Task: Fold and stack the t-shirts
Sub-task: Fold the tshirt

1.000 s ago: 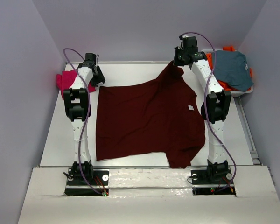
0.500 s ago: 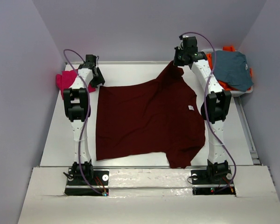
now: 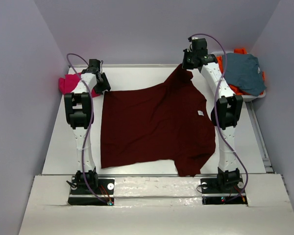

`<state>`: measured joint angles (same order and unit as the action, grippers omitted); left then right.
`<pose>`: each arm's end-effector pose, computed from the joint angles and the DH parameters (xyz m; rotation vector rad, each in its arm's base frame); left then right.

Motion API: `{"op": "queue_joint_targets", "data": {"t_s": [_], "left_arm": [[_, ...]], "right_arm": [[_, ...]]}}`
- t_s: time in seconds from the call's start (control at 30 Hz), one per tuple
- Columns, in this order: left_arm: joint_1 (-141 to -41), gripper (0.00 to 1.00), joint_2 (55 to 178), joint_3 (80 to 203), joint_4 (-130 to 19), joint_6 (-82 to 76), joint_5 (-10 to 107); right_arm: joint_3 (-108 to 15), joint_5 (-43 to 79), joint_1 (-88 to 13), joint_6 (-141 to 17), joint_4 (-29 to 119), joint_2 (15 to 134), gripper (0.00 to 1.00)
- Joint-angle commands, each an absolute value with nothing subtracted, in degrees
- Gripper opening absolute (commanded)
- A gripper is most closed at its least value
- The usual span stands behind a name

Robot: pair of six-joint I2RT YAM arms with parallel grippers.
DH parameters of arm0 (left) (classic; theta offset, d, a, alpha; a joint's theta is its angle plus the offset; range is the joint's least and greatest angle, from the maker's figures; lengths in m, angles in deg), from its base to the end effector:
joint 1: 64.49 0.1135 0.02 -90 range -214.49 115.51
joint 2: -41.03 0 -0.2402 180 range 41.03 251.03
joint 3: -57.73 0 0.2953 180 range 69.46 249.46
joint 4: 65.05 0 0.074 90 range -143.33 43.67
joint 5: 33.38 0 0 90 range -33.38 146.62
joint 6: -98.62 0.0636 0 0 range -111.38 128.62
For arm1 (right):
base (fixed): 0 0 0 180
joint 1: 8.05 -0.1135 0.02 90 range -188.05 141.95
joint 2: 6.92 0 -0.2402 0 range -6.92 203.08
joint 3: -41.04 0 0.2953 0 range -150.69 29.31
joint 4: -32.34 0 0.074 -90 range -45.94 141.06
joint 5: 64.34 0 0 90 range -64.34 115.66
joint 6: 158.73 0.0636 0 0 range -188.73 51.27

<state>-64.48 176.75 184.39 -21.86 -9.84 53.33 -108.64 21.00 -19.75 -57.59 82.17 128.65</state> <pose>0.5678 -0.0036 0.1260 -0.3758 2.4639 -0.2073 0.5762 0.1246 0.2734 -0.0569 2.2086 0.3123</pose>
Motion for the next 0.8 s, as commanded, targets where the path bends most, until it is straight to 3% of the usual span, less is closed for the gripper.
{"op": "queue_joint_targets", "data": {"t_s": [0.0, 0.4, 0.77], "left_arm": [[-64.58, 0.56, 173.13, 183.01, -21.77, -8.26, 49.68], [-64.58, 0.55, 174.09, 183.54, -22.92, -7.29, 45.02], [-64.58, 0.44, 173.83, 183.37, -22.13, -7.47, 47.39]], "right_arm": [[-111.4, 21.18, -19.91, -57.74, 80.19, 126.67, 0.07], [-111.14, 21.36, -19.91, -58.0, 80.1, 126.41, 0.07], [-110.61, 21.62, -19.91, -58.18, 80.1, 126.06, 0.07]]}}
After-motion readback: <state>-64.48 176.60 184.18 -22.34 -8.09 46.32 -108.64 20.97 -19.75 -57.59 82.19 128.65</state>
